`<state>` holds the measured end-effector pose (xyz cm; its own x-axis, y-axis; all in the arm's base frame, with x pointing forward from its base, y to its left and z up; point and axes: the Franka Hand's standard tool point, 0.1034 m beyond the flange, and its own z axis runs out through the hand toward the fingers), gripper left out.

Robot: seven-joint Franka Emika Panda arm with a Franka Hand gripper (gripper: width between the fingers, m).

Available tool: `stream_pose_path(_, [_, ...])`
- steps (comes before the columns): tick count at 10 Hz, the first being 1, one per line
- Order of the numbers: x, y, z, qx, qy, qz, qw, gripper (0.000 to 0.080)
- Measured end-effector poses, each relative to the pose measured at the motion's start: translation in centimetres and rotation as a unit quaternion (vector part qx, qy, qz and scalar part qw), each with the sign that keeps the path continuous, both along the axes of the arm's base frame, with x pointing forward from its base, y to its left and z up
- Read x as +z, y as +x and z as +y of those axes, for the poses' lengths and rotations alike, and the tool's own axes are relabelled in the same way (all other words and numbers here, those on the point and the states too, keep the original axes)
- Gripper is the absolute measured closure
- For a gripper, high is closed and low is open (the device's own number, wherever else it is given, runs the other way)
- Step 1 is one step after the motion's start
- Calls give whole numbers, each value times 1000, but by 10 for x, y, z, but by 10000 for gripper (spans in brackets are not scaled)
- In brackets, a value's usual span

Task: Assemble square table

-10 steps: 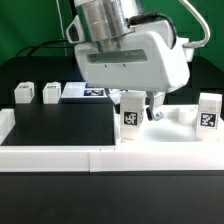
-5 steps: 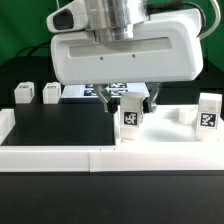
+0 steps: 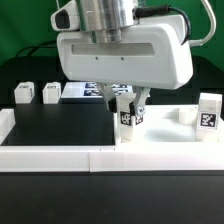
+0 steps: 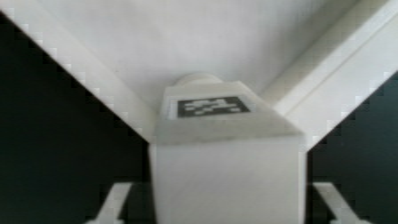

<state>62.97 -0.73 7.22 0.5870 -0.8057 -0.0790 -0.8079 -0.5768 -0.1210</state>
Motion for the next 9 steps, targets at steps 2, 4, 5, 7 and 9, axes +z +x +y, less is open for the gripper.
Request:
stream_pose_path(2, [-1, -5, -1, -193, 9, 16, 981, 503])
stream_pose_path(4, [-2, -7, 3, -356, 39, 39, 933, 505])
stream_pose_path(5, [-2, -8, 3, -378, 41, 41, 924, 505])
stream_pose_path(7, [-2, -8, 3, -365, 38, 38, 929, 505])
stream_pose_path(9, [-3, -9, 5, -246, 19, 23, 969, 379])
